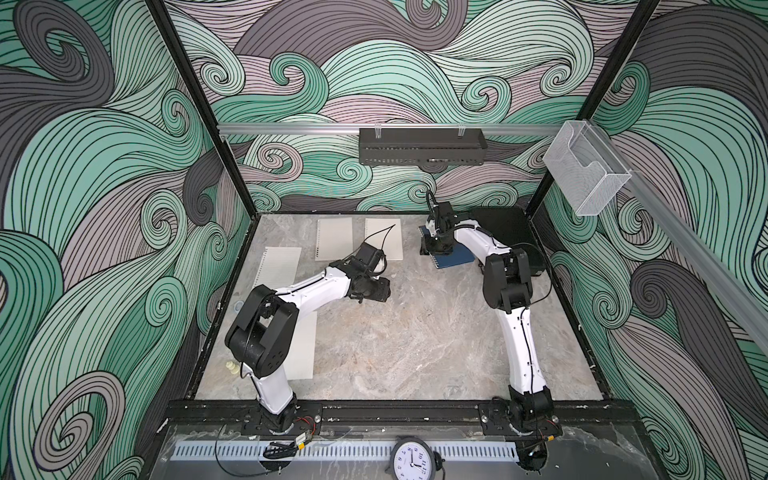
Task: Tear off pages from different notebooks
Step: Move the notebook to the center of the board.
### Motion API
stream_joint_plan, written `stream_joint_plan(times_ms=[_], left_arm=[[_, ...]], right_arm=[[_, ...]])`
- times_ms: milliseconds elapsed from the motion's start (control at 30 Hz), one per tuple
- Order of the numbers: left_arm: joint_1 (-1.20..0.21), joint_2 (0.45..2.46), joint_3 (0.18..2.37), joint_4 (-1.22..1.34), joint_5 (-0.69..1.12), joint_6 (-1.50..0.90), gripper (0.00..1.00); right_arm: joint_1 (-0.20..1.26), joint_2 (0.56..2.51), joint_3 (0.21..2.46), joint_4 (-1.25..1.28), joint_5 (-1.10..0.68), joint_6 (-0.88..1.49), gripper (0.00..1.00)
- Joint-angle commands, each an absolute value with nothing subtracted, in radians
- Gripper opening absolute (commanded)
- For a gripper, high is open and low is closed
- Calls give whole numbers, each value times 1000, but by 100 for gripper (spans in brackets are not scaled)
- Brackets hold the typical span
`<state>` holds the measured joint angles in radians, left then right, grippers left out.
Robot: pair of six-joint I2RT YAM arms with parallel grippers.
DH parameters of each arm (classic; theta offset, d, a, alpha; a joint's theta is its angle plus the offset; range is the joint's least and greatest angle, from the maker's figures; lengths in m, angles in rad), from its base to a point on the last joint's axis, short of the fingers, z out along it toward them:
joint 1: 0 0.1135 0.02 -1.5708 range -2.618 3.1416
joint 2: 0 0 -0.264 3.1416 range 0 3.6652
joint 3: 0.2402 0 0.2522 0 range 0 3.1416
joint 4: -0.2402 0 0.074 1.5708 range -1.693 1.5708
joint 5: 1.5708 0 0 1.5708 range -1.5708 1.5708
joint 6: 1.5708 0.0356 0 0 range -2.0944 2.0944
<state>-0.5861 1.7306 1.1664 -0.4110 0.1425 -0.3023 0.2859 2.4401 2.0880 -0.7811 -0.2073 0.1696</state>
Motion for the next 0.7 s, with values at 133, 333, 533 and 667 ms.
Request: stream_joint_plan(times_ms=[133, 333, 533, 667], left_arm=[[-599, 1741, 1221, -437, 150, -285, 56], [-603, 1760, 1239, -446, 165, -280, 56], [-608, 1779, 1251, -443, 174, -297, 56], [-611, 1810, 1273, -459, 161, -329, 56]], right_arm=[[331, 2248, 1776, -649, -274, 251, 53], [339, 2132, 1646, -601, -208, 273, 55], [301, 2118, 1689, -640, -132, 232, 63], [272, 2163, 1765, -692, -86, 185, 71]])
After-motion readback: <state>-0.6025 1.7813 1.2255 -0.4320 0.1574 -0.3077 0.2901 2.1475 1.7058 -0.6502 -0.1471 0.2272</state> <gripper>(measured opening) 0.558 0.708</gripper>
